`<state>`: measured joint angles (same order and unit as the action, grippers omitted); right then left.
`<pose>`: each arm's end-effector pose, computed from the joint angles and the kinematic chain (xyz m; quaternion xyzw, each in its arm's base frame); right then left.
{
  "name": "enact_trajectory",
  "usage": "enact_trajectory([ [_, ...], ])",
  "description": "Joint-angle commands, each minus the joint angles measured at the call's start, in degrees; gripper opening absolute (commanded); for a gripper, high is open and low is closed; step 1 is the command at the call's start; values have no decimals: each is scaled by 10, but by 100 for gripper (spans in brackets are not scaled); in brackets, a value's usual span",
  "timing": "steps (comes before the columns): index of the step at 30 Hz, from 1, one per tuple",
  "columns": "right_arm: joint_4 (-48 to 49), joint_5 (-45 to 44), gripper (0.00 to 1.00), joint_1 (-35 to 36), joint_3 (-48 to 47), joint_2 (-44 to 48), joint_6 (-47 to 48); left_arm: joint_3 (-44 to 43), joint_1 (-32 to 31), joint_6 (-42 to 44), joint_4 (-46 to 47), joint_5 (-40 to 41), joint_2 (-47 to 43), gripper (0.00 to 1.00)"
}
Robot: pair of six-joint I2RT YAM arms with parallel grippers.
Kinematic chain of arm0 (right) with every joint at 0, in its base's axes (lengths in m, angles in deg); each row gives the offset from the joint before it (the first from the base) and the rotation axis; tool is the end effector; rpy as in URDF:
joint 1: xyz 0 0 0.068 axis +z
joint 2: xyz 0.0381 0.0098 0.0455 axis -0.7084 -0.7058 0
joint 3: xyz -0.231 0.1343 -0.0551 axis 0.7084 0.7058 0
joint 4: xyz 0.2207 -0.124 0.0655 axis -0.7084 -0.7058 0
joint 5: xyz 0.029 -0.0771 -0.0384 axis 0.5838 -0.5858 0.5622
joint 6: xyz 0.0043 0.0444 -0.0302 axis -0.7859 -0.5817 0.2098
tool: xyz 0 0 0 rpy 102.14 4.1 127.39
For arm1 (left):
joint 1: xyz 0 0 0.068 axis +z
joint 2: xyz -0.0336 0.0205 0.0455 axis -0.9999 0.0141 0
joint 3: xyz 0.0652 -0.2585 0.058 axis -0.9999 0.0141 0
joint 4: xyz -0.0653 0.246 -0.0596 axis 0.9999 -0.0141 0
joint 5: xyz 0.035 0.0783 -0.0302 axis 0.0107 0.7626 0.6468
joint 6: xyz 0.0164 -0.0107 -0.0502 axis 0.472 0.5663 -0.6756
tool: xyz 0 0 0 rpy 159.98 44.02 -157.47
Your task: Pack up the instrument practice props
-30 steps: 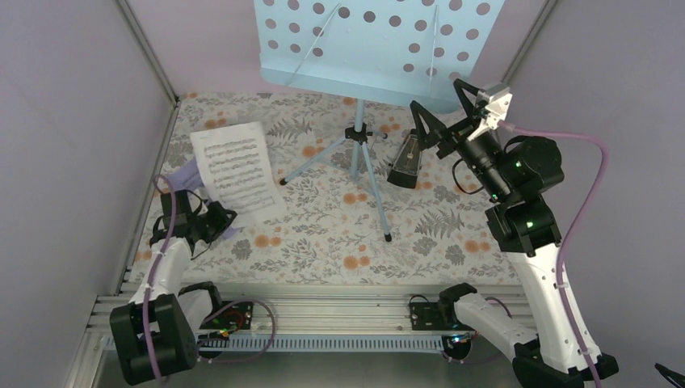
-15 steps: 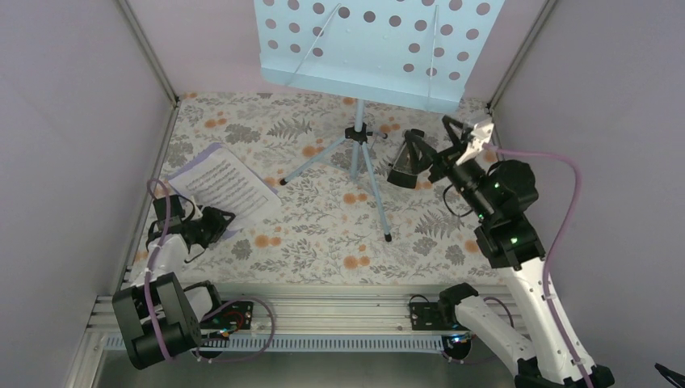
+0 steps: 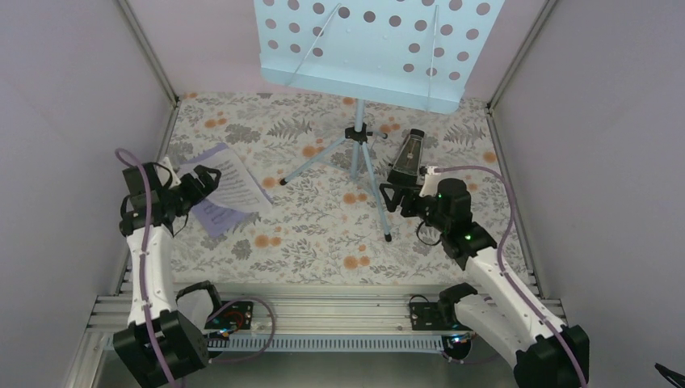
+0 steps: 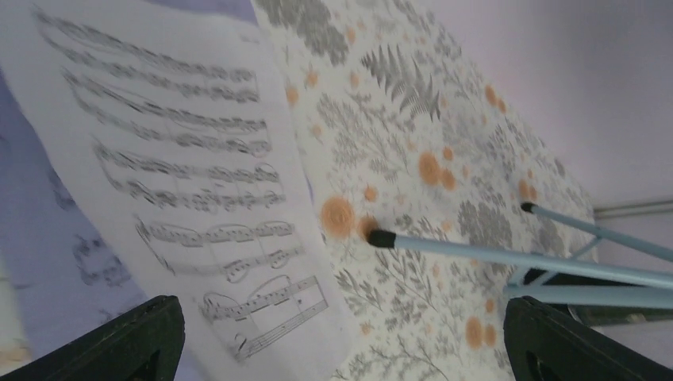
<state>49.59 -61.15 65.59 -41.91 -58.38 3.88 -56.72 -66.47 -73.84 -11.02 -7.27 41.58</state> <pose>0.1749 0.0746 0.2564 -0.0211 0.8285 0.3155 0.4622 0.1834 0.0546 0.2607 -0.2584 0.8521 -0.2868 0.3533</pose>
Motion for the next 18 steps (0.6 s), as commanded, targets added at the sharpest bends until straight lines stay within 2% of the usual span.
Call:
enact_trajectory([
  [1, 63, 29, 100, -4, 21, -29, -32, -47, 2, 30, -80, 113, -41, 100],
  [6, 89, 69, 99, -2, 33, -89, -18, -82, 2, 37, -108, 187, -74, 100],
  [9, 115, 92, 97, 6, 46, -123, -8, -106, 2, 54, -110, 203, -82, 100],
  [18, 230, 107, 98, 68, 89, -204, 36, -153, -2, 75, -51, 146, -66, 100],
])
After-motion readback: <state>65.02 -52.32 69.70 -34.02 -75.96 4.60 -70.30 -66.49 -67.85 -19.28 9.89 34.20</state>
